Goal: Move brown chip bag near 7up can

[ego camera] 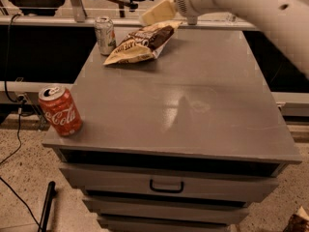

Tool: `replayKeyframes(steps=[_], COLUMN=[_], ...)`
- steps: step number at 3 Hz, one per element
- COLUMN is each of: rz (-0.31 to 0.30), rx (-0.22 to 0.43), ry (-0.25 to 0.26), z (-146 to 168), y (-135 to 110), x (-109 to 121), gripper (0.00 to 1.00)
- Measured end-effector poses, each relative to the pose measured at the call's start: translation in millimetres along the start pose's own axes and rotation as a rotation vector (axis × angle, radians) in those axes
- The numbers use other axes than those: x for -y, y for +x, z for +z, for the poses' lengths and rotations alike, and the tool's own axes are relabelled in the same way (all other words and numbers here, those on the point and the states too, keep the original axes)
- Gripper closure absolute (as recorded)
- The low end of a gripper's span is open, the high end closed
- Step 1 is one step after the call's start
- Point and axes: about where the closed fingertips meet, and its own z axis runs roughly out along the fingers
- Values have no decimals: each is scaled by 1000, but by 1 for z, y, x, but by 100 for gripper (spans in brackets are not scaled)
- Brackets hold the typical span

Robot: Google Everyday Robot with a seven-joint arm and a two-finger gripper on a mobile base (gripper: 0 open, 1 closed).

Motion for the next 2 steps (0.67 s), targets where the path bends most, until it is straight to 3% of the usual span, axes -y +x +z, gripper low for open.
replayKeyframes(steps=[1, 2], rz=[-19, -19], rx=[-39, -39], ry=[96, 96], z=[-61, -61], y=[-7, -7], x=[35, 35], gripper=[0, 0])
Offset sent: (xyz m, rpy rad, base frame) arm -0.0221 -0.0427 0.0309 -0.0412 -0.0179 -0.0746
